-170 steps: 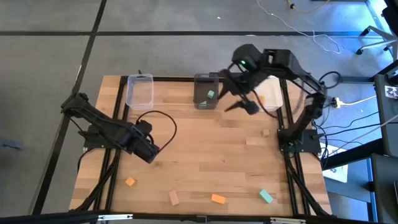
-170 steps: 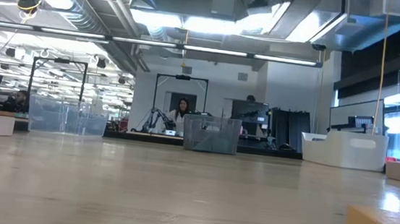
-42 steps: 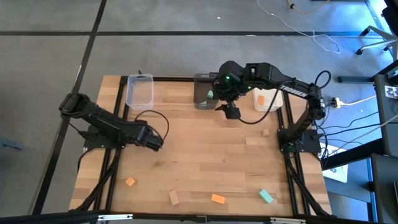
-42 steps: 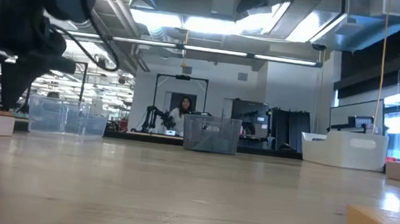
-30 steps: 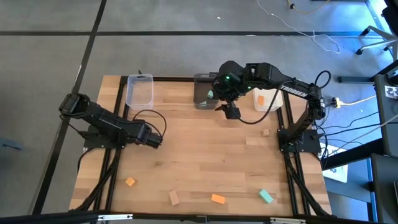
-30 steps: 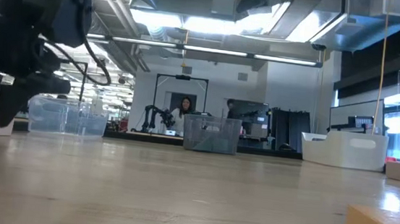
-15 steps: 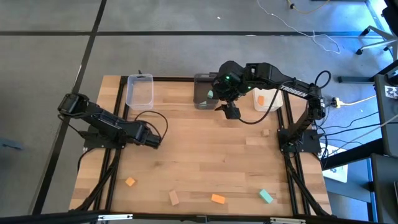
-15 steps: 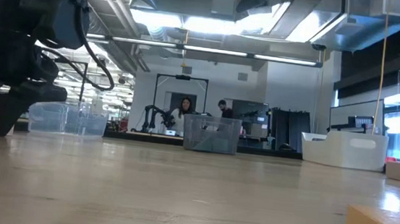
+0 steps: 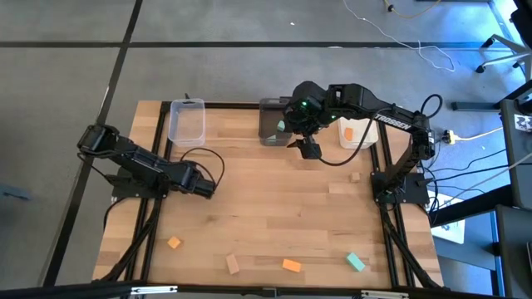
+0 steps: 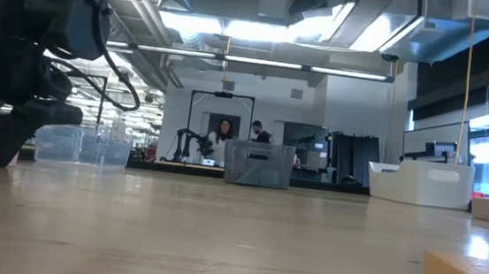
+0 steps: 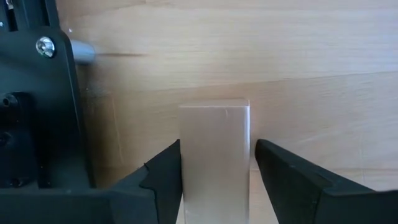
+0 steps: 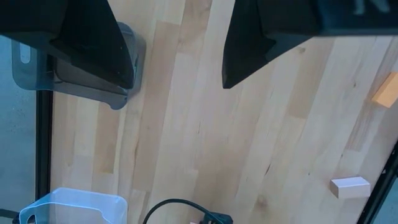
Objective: Sort & place blocks by color
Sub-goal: Put the top left light brown block into the transparent bin
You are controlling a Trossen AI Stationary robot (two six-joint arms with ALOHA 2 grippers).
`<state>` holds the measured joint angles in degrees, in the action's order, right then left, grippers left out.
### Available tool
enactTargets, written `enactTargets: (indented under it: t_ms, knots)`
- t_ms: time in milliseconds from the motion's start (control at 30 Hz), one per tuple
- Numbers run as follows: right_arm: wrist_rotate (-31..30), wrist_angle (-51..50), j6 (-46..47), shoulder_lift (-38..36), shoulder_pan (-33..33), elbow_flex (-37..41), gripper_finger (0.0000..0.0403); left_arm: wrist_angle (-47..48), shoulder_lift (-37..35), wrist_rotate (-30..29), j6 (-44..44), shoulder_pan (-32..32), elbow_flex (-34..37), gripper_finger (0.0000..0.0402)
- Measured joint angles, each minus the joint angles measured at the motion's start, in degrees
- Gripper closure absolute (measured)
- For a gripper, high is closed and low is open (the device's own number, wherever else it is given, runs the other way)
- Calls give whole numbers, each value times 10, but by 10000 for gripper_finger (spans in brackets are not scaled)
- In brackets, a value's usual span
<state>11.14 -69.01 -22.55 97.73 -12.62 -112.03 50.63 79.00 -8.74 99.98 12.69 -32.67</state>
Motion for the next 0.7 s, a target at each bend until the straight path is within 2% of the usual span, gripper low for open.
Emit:
enactTargets:
  t_ms: [267, 533, 700]
  knots:
    - [0, 0, 0, 0, 0, 0, 158, -2, 0, 10, 8, 0, 0, 278]
    - [0, 0, 0, 0, 0, 0, 158, 6, 4, 14, -9, -4, -24, 278]
    - [0, 1, 0, 0, 0, 0, 158, 21, 2, 12, -92, -34, -93, 278]
